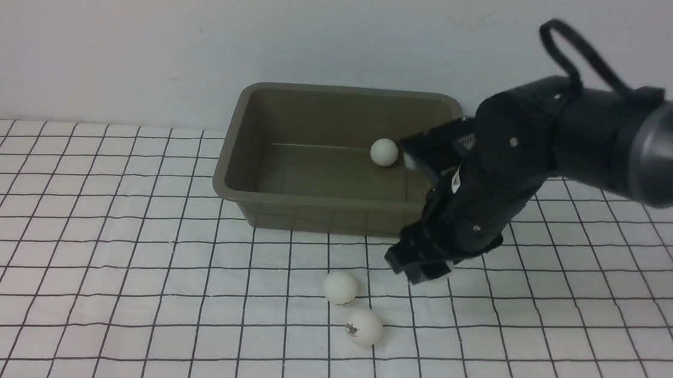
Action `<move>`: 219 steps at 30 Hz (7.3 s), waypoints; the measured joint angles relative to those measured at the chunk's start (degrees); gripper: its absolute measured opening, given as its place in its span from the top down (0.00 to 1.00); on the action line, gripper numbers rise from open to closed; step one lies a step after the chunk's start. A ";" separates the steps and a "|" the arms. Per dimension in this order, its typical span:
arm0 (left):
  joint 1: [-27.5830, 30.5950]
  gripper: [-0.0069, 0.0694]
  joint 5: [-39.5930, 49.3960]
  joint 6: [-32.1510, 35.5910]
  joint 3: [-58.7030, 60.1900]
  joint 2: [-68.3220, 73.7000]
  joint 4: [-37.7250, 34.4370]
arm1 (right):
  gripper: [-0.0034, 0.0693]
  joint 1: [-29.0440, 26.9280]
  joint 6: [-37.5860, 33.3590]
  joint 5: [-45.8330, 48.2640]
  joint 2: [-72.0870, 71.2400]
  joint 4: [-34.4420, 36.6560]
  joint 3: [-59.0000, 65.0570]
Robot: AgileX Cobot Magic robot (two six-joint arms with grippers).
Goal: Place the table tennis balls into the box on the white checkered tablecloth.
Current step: 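Release the ping pong ball into the bin and lift the gripper away, then reach for and grasp a ping pong ball on the table, then release the ping pong ball into the bin and lift the gripper away, then reach for and grasp a ping pong ball on the table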
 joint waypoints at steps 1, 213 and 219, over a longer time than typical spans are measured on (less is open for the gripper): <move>0.00 0.91 0.00 0.00 0.00 0.00 0.00 | 0.46 0.00 -0.19 -1.13 -2.83 0.00 0.00; 0.00 0.91 0.06 0.00 0.00 0.00 0.00 | 0.29 10.80 11.05 6.35 15.69 -3.40 -11.47; 0.00 0.91 0.06 0.00 0.00 0.00 0.00 | 0.33 10.80 11.22 5.98 17.97 -3.40 -11.47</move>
